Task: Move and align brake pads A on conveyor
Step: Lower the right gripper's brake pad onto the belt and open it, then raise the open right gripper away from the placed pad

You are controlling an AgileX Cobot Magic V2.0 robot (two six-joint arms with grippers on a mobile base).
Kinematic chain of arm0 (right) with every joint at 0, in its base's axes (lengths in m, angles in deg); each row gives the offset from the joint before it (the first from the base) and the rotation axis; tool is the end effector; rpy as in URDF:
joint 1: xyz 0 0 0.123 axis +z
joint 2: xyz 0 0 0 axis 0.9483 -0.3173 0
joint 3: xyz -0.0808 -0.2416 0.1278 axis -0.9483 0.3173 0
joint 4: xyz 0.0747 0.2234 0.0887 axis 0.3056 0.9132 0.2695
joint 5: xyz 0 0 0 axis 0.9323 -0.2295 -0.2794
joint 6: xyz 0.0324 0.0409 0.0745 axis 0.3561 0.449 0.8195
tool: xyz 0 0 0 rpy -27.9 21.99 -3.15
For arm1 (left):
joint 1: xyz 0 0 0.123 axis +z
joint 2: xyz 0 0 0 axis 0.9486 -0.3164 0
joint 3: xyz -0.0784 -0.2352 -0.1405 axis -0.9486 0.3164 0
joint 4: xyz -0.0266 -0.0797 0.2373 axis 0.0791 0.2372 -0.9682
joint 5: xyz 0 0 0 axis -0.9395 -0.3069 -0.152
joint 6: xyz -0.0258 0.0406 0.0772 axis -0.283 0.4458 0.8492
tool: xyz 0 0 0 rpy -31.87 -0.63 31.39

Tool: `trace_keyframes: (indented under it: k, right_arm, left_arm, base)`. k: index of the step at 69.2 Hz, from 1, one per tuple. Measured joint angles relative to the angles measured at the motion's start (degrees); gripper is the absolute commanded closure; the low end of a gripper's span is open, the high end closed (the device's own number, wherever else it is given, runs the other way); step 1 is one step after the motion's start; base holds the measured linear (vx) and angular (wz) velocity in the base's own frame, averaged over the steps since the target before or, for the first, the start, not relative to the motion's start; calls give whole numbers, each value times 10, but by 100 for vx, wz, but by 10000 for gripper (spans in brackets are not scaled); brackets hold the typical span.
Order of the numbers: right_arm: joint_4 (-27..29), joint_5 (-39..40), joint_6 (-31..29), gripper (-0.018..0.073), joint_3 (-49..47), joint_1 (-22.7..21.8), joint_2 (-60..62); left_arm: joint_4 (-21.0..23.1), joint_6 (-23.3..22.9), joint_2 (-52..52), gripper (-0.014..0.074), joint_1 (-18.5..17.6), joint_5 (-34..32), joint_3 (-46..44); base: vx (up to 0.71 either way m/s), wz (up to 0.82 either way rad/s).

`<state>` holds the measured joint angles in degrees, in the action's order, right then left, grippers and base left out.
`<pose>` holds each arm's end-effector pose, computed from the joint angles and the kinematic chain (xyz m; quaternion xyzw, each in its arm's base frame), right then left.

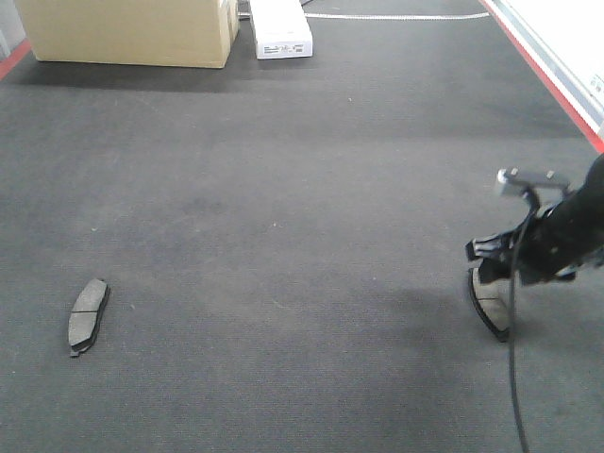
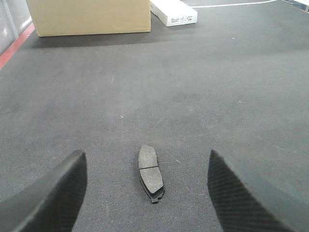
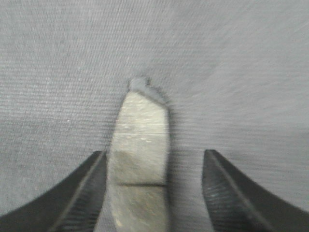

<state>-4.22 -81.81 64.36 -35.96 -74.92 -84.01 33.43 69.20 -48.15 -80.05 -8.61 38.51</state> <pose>0.3530 -0.0084 0.1885 -0.0181 0.9841 0.0580 0.1668 0.0493 -0.0038 0.2867 0.0339 0.7972 -0.0394 0.6015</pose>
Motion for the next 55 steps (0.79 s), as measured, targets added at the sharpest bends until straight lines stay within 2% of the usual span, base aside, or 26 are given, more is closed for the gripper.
trace_keyframes:
  k: [23,55]
  right_arm:
    - [-73,44,10,118,81,0,214]
    - [-80,98,41,125,281,0,546]
  left_arm:
    - [0,0,0,83,0,0,0]
    - [0,0,0,83,0,0,0]
  base:
    - [0,0]
    - [0,0]
